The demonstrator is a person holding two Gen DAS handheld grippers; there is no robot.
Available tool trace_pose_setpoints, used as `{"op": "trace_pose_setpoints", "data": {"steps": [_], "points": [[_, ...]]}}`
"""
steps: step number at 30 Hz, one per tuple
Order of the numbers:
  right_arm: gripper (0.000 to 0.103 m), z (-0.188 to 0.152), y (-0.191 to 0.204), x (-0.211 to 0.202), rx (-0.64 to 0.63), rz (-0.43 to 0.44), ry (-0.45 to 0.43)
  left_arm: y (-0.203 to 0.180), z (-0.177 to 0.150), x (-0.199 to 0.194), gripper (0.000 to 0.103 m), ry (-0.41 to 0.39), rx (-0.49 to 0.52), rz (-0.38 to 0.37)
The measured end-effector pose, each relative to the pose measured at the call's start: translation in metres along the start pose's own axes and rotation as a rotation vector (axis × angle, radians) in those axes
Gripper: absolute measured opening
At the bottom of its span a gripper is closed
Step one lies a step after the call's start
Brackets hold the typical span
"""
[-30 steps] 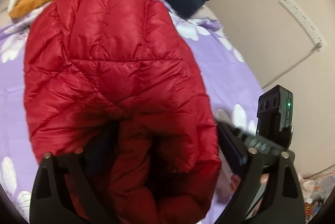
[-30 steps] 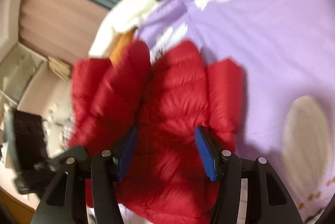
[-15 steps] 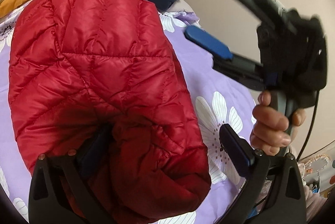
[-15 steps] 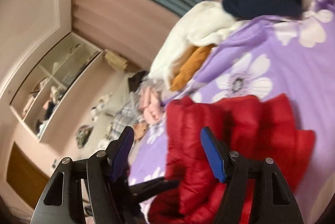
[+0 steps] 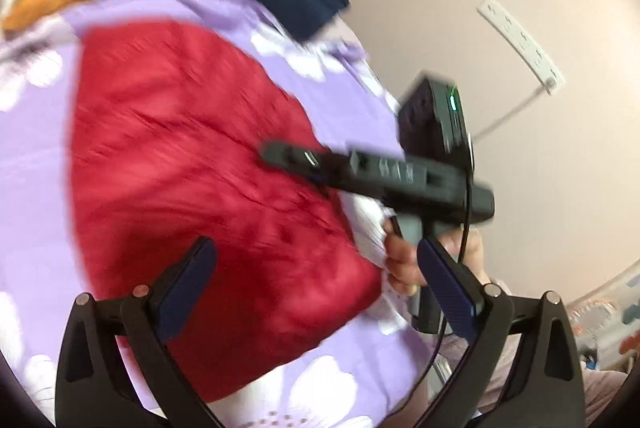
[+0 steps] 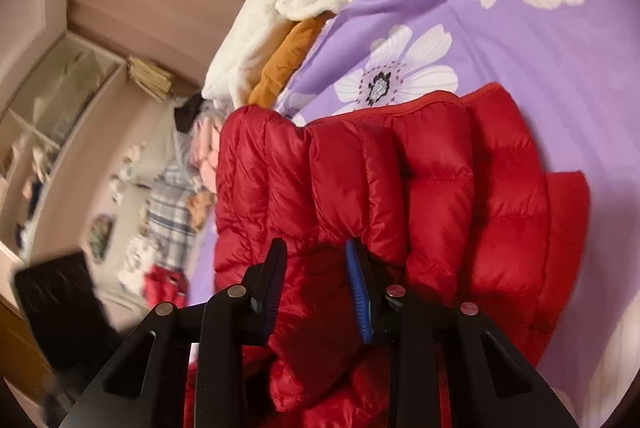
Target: Fold large clothes
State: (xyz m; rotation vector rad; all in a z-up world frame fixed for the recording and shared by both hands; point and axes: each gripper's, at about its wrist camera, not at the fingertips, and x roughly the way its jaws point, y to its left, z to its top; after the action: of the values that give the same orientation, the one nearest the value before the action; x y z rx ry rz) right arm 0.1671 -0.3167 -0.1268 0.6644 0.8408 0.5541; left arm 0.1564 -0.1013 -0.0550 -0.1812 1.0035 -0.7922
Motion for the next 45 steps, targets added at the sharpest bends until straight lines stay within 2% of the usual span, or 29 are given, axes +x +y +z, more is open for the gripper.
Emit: {"op": "trace_pose_setpoints", "data": {"steps": [2, 5, 9, 10, 13, 16, 19, 23, 27, 29, 31, 36, 39, 42, 45], "points": [[0.03, -0.003, 0.008, 0.001, -0.054, -0.049, -0.004, 0.01, 0.007, -0.016, 0.1, -0.057, -0.011, 0.086], [0.03, -0.006, 0.014, 0.007, -0.111, -0.11, -0.013, 0.037, 0.023, -0.02, 0.099, -0.109, -0.03, 0.278], [0.03, -0.005, 0.022, 0.012, -0.174, -0.172, -0.019, 0.063, 0.036, 0.01, 0.086, -0.081, -0.057, 0.398], [0.03, -0.005, 0.023, 0.013, -0.185, -0.183, -0.018, 0.068, 0.037, 0.018, 0.085, -0.065, -0.059, 0.423], [0.03, -0.005, 0.023, 0.012, -0.2, -0.197, -0.017, 0.081, 0.032, 0.035, 0.087, -0.018, -0.084, 0.407], [0.03, -0.006, 0.029, 0.008, -0.219, -0.244, -0.029, 0.078, 0.02, 0.041, 0.088, -0.016, -0.061, 0.421], [0.039, -0.014, 0.057, -0.005, -0.323, -0.3, -0.074, 0.075, 0.017, 0.039, 0.088, -0.011, -0.051, 0.411], [0.039, -0.037, 0.095, -0.023, -0.468, -0.287, -0.102, 0.08, 0.019, 0.041, 0.088, -0.01, -0.069, 0.386], [0.039, -0.058, 0.1, -0.016, -0.554, -0.337, -0.043, 0.08, 0.02, 0.043, 0.088, -0.01, -0.061, 0.381], [0.039, -0.068, 0.085, -0.005, -0.57, -0.41, 0.007, 0.077, 0.018, 0.044, 0.088, -0.01, -0.049, 0.382], [0.039, -0.072, 0.066, 0.002, -0.546, -0.436, 0.043, 0.073, 0.017, 0.047, 0.09, -0.01, -0.03, 0.382], [0.039, -0.081, 0.037, 0.011, -0.526, -0.418, 0.015, 0.058, 0.01, 0.062, 0.096, -0.006, 0.051, 0.429], [0.039, -0.08, 0.031, 0.011, -0.502, -0.392, 0.0, 0.058, 0.008, 0.064, 0.096, -0.007, 0.062, 0.442], [0.039, -0.075, 0.04, -0.002, -0.486, -0.378, 0.018, 0.06, 0.009, 0.061, 0.096, -0.006, 0.048, 0.424], [0.039, -0.068, 0.065, -0.029, -0.545, -0.353, -0.067, 0.062, 0.01, 0.058, 0.096, -0.011, 0.033, 0.409]]}}
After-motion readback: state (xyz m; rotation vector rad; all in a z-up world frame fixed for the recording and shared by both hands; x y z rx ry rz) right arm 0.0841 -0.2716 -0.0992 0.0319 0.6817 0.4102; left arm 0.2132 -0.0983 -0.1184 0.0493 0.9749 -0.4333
